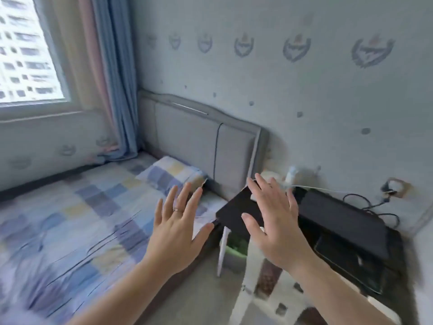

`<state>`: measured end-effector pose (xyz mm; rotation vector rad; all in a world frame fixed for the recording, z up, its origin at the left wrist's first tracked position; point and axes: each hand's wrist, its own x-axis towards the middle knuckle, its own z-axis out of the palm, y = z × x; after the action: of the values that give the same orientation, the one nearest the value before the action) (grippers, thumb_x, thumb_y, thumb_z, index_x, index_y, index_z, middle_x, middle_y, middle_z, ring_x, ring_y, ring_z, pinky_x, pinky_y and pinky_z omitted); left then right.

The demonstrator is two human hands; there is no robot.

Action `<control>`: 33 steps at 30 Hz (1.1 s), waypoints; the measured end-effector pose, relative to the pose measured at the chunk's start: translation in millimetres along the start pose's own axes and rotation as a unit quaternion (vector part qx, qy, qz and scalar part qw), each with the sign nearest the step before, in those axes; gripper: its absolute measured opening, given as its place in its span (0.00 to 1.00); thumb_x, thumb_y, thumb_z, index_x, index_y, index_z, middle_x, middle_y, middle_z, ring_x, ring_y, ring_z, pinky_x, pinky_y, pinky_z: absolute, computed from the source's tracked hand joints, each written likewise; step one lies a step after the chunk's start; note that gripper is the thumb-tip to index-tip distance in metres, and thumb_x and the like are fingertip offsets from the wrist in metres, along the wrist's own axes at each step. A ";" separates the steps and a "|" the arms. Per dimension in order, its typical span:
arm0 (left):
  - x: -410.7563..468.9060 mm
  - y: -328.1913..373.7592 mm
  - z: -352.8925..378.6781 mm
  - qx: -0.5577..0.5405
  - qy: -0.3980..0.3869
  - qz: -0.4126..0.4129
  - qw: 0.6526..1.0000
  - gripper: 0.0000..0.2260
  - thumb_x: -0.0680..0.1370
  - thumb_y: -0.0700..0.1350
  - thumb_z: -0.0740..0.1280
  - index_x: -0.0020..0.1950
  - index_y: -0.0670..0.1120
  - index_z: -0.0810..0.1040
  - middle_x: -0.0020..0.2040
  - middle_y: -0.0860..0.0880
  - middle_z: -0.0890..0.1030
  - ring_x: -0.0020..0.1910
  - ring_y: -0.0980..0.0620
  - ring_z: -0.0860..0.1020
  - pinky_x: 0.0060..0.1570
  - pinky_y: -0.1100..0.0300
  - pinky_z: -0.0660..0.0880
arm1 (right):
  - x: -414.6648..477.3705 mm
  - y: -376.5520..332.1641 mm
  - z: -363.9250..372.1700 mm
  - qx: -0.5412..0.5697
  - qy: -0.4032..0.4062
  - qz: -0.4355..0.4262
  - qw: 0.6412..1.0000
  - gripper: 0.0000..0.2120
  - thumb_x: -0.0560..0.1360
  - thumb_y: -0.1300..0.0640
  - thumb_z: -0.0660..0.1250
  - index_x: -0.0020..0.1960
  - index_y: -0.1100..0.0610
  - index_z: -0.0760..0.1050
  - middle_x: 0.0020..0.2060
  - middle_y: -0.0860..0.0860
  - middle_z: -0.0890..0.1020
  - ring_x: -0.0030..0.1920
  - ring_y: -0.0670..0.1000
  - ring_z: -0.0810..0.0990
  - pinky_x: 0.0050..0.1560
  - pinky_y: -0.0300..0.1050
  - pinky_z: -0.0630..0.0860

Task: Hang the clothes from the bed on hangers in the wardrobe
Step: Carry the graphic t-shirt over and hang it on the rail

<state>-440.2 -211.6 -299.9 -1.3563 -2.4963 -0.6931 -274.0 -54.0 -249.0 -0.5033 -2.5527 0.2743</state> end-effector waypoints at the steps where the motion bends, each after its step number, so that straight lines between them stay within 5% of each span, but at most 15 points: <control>1: -22.1 -29.3 -4.7 0.014 -0.005 -0.034 0.999 0.34 0.78 0.69 0.46 0.82 0.56 0.48 0.82 0.55 0.44 0.81 0.49 0.40 0.78 0.43 0.44 | 1.3 -21.8 27.2 0.021 -0.023 -0.014 0.999 0.30 0.77 0.40 0.51 0.78 0.41 0.49 0.78 0.38 0.49 0.78 0.44 0.41 0.76 0.58 0.40; 7: -151.5 -159.5 -41.4 0.053 -0.009 -0.240 0.969 0.35 0.77 0.69 0.45 0.82 0.57 0.48 0.82 0.56 0.45 0.81 0.50 0.39 0.77 0.47 0.39 | -1.6 -153.3 160.2 0.135 -0.174 -0.116 0.969 0.32 0.76 0.38 0.51 0.78 0.40 0.48 0.78 0.37 0.47 0.78 0.42 0.39 0.75 0.51 0.37; 17: -297.8 -286.6 -75.1 0.089 -0.014 -0.520 0.850 0.38 0.73 0.71 0.40 0.82 0.57 0.44 0.82 0.55 0.41 0.79 0.52 0.36 0.76 0.47 0.38 | 3.5 -325.2 318.4 0.206 -0.368 -0.238 0.875 0.32 0.74 0.35 0.47 0.77 0.36 0.46 0.74 0.33 0.43 0.78 0.44 0.40 0.75 0.52 0.40; 23: -328.6 -354.7 -94.3 0.084 -0.015 -0.624 0.777 0.38 0.75 0.71 0.42 0.82 0.57 0.43 0.82 0.54 0.43 0.80 0.51 0.37 0.77 0.46 0.40 | 40.0 -399.3 383.4 0.195 -0.434 -0.278 0.834 0.30 0.79 0.39 0.55 0.77 0.36 0.46 0.77 0.36 0.45 0.78 0.46 0.41 0.75 0.53 0.44; 29: -339.5 -424.4 -118.0 0.067 0.023 -0.688 0.723 0.32 0.81 0.65 0.51 0.81 0.57 0.45 0.82 0.54 0.45 0.80 0.51 0.39 0.78 0.46 0.41 | 80.1 -475.4 440.0 0.180 -0.452 -0.323 0.812 0.37 0.69 0.31 0.40 0.78 0.38 0.47 0.77 0.36 0.46 0.78 0.45 0.42 0.76 0.51 0.45; 33: -355.1 -465.1 -129.9 0.043 0.039 -0.711 0.700 0.31 0.82 0.64 0.53 0.82 0.57 0.47 0.82 0.54 0.46 0.80 0.51 0.39 0.78 0.46 0.41 | 93.8 -519.6 468.0 0.162 -0.465 -0.340 0.801 0.33 0.73 0.35 0.47 0.78 0.39 0.47 0.78 0.38 0.48 0.78 0.46 0.44 0.75 0.51 0.45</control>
<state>-636.5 -752.0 -469.5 0.9493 -2.9909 -0.7214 -749.9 -533.5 -452.7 0.9167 -3.2500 0.8177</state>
